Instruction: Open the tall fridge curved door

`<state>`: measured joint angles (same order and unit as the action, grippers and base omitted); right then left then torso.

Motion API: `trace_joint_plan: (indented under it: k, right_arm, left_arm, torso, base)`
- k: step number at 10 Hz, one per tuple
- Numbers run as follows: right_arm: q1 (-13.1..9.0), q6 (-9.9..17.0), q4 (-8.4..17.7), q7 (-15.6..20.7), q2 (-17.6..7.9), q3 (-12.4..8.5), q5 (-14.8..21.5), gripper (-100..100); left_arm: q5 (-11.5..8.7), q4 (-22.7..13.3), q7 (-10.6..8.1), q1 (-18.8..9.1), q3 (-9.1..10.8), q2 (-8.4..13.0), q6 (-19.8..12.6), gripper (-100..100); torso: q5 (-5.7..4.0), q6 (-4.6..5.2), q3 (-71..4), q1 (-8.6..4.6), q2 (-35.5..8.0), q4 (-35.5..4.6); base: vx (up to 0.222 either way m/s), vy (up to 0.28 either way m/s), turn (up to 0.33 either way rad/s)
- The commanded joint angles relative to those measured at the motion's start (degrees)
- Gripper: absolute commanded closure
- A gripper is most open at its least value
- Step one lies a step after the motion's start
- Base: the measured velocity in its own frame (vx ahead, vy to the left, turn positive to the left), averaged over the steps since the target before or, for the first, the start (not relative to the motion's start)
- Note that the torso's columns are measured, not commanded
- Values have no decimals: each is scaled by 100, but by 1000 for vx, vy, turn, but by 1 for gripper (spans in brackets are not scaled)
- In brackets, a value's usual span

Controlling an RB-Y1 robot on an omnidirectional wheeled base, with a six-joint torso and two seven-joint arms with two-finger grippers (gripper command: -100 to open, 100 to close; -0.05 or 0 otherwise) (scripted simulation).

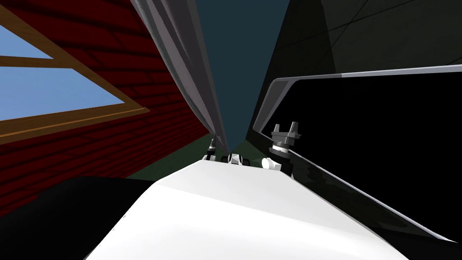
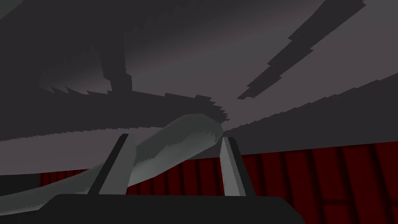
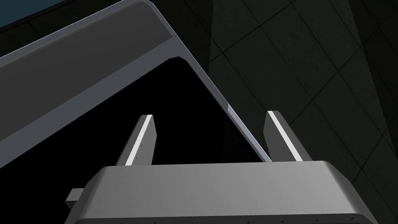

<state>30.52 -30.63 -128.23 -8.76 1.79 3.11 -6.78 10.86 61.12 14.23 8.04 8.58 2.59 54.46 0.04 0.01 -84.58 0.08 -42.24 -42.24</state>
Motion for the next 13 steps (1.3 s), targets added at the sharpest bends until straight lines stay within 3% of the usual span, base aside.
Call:
trace_joint_plan:
  k: [1,2,3,5,13]
  right_arm:
    - [0,0,0,0,0,0,0,0]
    - [1,0,0,0,-1,-1,0,0]
    - [1,0,0,0,0,0,0,0]
    - [0,0,0,0,0,0,0,0]
    - [0,0,0,0,0,0,0,0]
  left_arm:
    - [13,-81,28,189,-8,-42,270,100]
    - [20,58,6,216,-24,-39,143,100]
    - [41,115,-24,199,-15,167,51,-100]
    - [87,247,-86,147,3,405,-193,-100]
    - [249,697,-316,-44,65,933,-1088,-100]
  torso:
    - [0,0,-6,9,7,-3]
    - [-2,0,-4,1,4,-3]
    - [-5,1,-2,-11,0,-4]
    - [-7,0,4,-19,-10,-6]
    - [-4,-1,2,-8,-6,-4]
  base:
    - [-8,24,1]
    - [-3,13,1]
    - [-13,-15,-7]
    - [-33,-35,-5]
    - [-37,-45,-7]
